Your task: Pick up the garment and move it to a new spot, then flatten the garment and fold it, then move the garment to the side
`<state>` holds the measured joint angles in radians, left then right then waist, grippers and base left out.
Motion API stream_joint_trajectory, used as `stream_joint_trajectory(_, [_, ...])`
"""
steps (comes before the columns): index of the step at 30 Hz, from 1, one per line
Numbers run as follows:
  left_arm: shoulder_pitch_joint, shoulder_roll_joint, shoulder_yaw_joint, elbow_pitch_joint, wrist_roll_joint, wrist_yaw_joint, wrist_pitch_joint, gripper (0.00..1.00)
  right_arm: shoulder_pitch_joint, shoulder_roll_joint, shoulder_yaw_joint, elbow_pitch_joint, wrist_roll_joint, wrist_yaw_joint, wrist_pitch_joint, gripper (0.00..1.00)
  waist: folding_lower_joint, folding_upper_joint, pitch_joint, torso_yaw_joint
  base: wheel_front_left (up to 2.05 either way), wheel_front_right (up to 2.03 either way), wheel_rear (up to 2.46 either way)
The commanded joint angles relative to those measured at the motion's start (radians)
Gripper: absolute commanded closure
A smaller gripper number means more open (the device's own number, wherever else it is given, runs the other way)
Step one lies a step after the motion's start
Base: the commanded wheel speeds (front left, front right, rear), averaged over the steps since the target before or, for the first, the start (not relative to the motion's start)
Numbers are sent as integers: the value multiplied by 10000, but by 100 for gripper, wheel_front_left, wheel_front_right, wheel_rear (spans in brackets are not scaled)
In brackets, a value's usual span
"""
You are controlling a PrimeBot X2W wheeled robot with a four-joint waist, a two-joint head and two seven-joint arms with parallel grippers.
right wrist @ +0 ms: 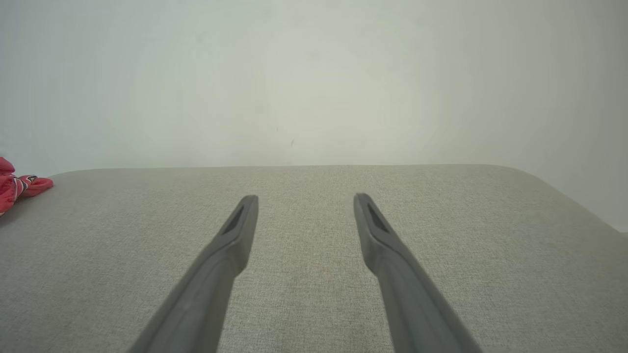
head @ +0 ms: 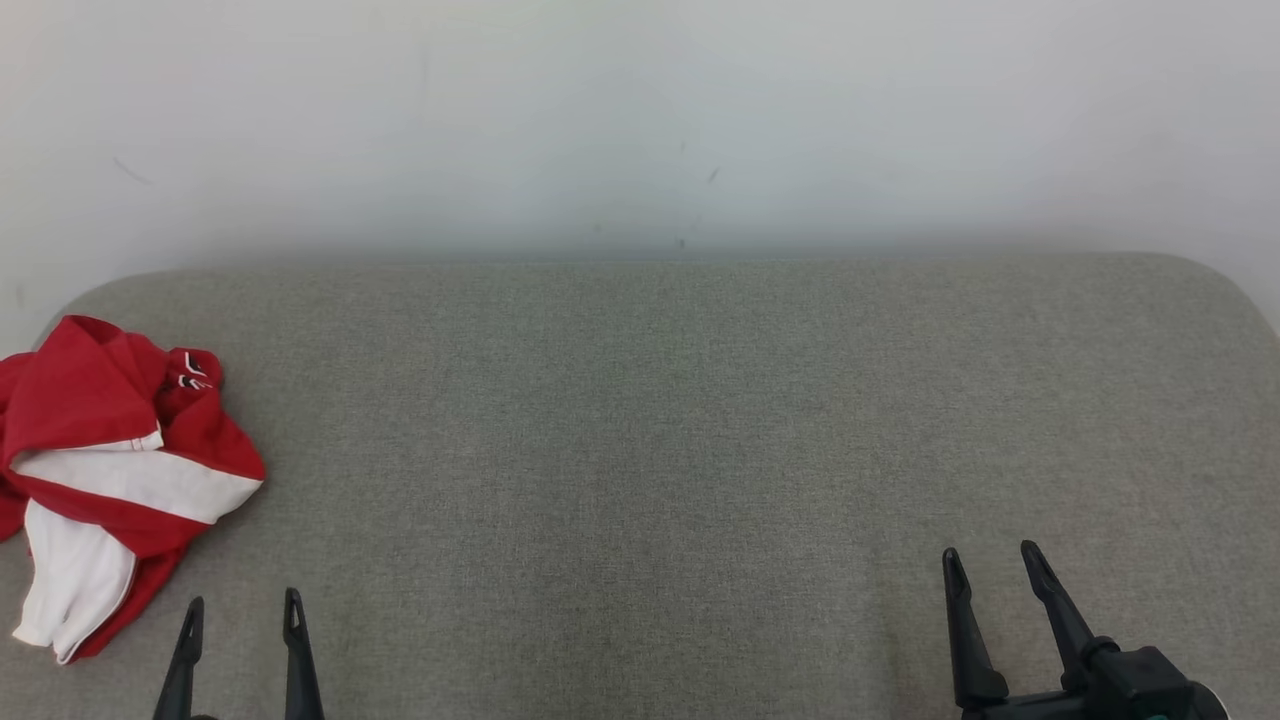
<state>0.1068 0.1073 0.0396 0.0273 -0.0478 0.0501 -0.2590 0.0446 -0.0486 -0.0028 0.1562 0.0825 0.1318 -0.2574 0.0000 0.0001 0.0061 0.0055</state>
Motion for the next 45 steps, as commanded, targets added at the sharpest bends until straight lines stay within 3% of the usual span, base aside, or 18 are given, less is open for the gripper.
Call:
stream_joint_trajectory(1, [222, -36, 60, -69, 213, -68, -78, 0, 161, -30, 47, -40, -205, -21, -94, 0, 0, -1, -6, 10, 0, 0, 0])
stream_joint_trajectory(10, [255, -232, 204, -115, 335, -312, -68, 0, 163, -30, 23, -21, -78, -21, -97, 0, 0, -1, -37, 31, 0, 0, 0])
stream_joint_trajectory(45, [520, -294, 11, -53, 557, -302, -68, 0, 374, -29, -277, 236, 155, -21, -78, 0, 0, -1, -181, -115, 0, 0, 0])
